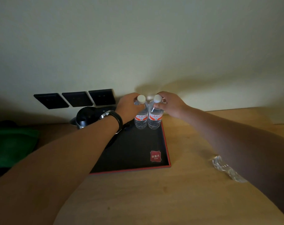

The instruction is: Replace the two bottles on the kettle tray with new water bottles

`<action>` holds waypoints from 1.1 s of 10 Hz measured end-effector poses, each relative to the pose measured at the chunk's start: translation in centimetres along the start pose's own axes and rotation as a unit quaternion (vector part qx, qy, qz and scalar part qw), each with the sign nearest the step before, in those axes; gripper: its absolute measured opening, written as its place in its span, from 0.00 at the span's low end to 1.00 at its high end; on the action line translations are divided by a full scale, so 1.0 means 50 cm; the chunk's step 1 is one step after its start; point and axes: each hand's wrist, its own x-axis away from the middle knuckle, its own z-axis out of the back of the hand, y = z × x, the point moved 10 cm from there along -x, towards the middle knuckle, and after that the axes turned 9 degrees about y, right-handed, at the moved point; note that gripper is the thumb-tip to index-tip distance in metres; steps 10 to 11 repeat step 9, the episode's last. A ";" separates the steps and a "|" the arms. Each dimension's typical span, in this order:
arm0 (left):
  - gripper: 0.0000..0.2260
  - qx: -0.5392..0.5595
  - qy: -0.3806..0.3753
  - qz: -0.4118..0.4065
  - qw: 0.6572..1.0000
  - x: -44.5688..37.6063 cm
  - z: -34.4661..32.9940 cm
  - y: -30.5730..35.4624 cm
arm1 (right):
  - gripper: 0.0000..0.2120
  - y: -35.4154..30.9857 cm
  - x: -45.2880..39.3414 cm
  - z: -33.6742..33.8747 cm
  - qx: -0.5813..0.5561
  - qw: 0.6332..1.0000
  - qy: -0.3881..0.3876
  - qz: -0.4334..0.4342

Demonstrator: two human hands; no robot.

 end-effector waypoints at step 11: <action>0.20 -0.045 0.066 0.023 0.997 0.009 0.015 0.027 | 0.28 -0.023 -0.006 0.018 0.015 1.000 0.011 0.002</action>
